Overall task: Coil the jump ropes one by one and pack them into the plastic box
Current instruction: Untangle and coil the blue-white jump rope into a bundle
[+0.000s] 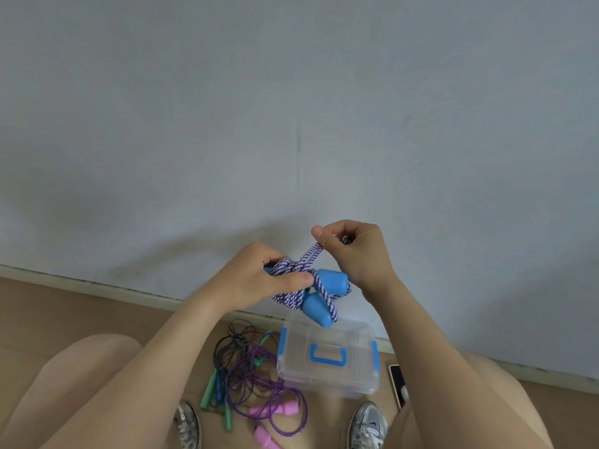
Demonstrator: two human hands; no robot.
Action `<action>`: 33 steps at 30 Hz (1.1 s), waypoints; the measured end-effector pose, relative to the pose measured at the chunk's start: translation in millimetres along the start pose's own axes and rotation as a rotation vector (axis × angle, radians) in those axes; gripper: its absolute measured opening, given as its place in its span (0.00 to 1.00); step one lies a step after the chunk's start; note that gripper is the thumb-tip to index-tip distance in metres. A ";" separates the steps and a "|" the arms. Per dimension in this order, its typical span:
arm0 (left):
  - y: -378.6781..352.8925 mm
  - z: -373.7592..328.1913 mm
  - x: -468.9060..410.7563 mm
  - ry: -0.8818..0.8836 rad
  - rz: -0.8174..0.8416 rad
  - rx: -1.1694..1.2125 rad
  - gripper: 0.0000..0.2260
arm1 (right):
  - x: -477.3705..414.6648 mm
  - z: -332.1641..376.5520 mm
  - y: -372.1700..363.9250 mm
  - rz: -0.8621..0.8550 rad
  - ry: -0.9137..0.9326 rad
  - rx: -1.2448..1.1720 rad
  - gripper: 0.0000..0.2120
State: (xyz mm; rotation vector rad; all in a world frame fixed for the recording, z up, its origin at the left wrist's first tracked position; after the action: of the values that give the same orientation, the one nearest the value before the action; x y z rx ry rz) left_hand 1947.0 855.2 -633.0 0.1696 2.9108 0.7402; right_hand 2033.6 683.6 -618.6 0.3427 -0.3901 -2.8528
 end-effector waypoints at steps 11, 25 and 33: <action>23.9 -1.6 -1.8 0.147 -0.249 0.518 0.23 | 5.7 -19.1 -27.9 0.183 -0.362 -0.221 0.10; 17.4 17.0 -7.1 0.301 -0.284 0.848 0.27 | 20.3 2.1 -35.2 0.487 -0.247 0.112 0.19; 25.4 30.3 -6.0 0.376 -0.414 0.899 0.19 | 18.3 -4.2 -26.3 0.138 -0.432 -0.496 0.07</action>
State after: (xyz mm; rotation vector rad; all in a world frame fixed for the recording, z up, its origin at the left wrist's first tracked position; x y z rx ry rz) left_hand 1959.5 890.7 -646.5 -0.5263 3.2100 -0.6853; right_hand 2012.1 702.4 -633.7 -0.3808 0.2202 -2.7440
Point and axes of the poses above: each hand's wrist, its own x-axis away from the middle knuckle, its own y-axis out of the back of the hand, z = x × y, the point moved 7 cm from there along -x, towards the middle knuckle, and after that the axes turned 4 degrees about x, right-handed, at the moved point
